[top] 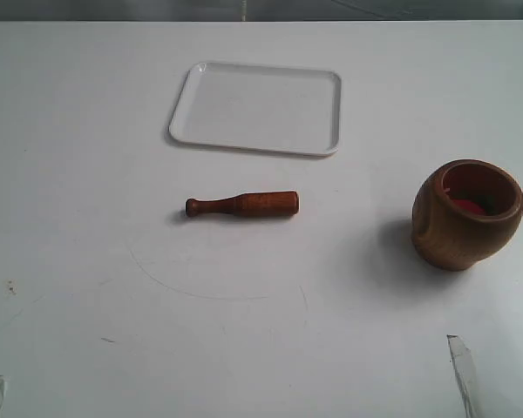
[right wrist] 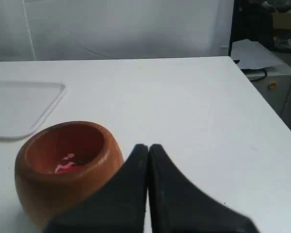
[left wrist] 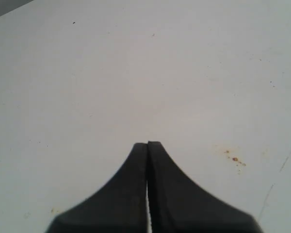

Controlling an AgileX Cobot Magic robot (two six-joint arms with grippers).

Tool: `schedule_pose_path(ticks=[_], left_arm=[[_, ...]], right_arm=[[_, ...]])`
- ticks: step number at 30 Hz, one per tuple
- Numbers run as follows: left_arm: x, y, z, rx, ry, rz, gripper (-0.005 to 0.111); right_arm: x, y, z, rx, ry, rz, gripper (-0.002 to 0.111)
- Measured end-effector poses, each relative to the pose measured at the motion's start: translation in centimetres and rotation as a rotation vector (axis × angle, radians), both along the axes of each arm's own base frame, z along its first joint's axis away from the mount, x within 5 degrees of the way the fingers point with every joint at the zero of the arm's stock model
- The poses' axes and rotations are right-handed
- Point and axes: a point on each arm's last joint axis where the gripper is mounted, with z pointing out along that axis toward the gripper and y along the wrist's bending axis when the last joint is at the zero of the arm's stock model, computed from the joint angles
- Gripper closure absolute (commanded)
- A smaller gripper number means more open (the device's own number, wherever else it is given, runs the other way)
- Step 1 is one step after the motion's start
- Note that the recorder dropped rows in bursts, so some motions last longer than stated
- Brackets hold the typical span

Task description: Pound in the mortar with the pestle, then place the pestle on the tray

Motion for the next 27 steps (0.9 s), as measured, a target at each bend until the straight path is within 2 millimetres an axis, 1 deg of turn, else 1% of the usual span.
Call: schedule_pose_path(ticks=[2,3,4,5,7,8,9,10,12,15,17,19,22,24,25,26,27], left_arm=[[0.0,0.0,0.0,0.000,0.000,0.000,0.107],[0.0,0.0,0.0,0.000,0.000,0.000,0.107],[0.0,0.0,0.0,0.000,0.000,0.000,0.107],[0.0,0.0,0.0,0.000,0.000,0.000,0.107],[0.0,0.0,0.0,0.000,0.000,0.000,0.107],[0.0,0.0,0.0,0.000,0.000,0.000,0.107],[0.0,0.0,0.0,0.000,0.000,0.000,0.107],[0.0,0.0,0.0,0.000,0.000,0.000,0.107],[0.0,0.0,0.0,0.000,0.000,0.000,0.107],[0.0,0.0,0.0,0.000,0.000,0.000,0.107],[0.0,0.0,0.0,0.000,0.000,0.000,0.107],[0.0,0.0,0.0,0.000,0.000,0.000,0.107],[0.0,0.0,0.0,0.000,0.000,0.000,0.107],[0.0,0.0,0.0,0.000,0.000,0.000,0.107],[0.0,0.0,0.0,0.000,0.000,0.000,0.107],[0.0,0.0,0.0,0.000,0.000,0.000,0.107],[0.0,0.0,0.0,0.000,0.000,0.000,0.107]], right_arm=[[0.0,0.0,0.0,-0.013,-0.001,0.000,0.108],[0.1,-0.1,0.4,-0.044,-0.044,0.001,0.108],[0.2,0.0,1.0,-0.028,-0.119,0.002,0.108],[0.3,0.1,1.7,0.044,-0.188,-0.001,0.108],[0.2,-0.1,3.4,0.288,-0.352,-0.024,0.108],[0.1,-0.4,4.3,0.401,-0.444,-0.048,0.108],[-0.1,-0.8,5.0,0.467,-0.526,-0.070,0.108],[-0.4,-1.2,5.7,0.523,-0.620,-0.097,0.108],[-0.8,-1.7,6.4,0.583,-0.713,-0.118,0.108],[-1.0,-1.9,6.8,0.679,-0.764,-0.117,0.108],[-1.2,-1.8,7.1,0.710,-0.795,-0.087,0.108],[-1.7,-1.4,7.8,0.643,-0.880,-0.019,0.108],[-3.3,0.3,10.0,0.358,-1.097,0.161,0.108],[-4.4,1.9,12.2,0.135,-1.213,0.300,0.108],[-4.8,2.4,13.2,0.049,-1.245,0.340,0.108],[-4.9,3.2,15.5,-0.107,-1.268,0.388,0.108],[-4.4,3.4,16.4,-0.144,-1.239,0.386,0.108]])
